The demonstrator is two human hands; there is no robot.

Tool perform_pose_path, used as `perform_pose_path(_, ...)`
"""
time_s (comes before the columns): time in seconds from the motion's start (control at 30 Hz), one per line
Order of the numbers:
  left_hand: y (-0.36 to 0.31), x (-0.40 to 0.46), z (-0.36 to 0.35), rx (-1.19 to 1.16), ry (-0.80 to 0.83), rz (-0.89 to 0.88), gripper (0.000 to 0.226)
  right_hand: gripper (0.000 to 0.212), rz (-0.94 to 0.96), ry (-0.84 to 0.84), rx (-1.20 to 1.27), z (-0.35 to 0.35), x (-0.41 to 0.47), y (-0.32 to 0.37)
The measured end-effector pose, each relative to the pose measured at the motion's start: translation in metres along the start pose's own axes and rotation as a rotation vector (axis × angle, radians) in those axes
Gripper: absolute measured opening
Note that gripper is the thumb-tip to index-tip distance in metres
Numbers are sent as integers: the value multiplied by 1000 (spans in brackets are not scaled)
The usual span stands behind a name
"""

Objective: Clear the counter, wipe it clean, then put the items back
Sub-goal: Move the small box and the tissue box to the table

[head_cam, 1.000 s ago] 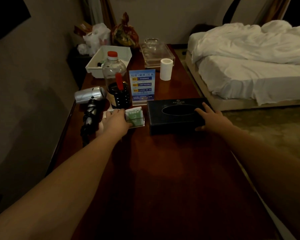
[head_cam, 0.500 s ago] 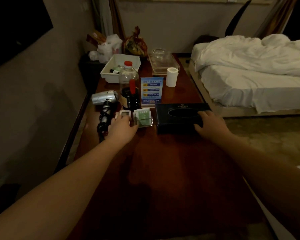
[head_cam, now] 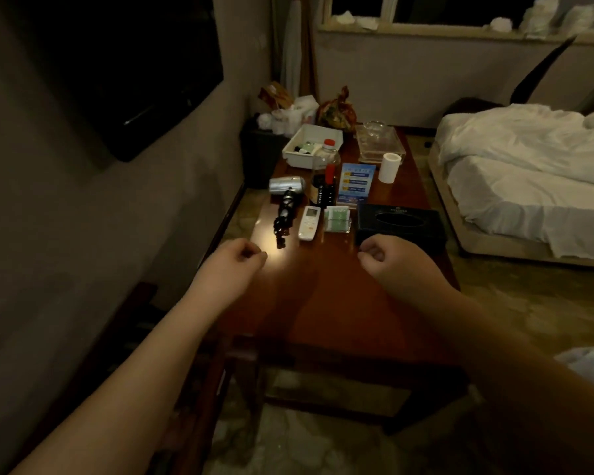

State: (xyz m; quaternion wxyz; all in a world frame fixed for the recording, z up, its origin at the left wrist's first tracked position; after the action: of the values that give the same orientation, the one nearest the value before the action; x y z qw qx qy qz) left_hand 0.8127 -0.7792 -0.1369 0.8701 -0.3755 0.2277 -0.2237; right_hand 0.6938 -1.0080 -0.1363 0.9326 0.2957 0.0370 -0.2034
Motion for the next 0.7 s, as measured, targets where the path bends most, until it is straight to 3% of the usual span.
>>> perform_pose_path(0.4,23,-393,43,-91,-393,126,14,23,476,68,-87,-45,-283,162)
perform_pose_path(0.7,73,-674,77,-18,-888,275,13,35,958,288,-210,-116,-462,298)
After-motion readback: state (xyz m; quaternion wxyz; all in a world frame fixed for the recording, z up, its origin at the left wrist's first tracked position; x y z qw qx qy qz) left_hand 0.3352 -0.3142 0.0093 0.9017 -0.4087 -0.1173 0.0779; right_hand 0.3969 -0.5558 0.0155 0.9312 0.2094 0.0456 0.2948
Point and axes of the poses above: each hand's wrist, its own x-axis towards the middle knuckle, its own z-axis out of the back of the hand, y = z × x, the point moved 4 cm from there along x, towards the middle knuckle, and after that the axes turned 12 degrees about y, right-handed, at the moved point
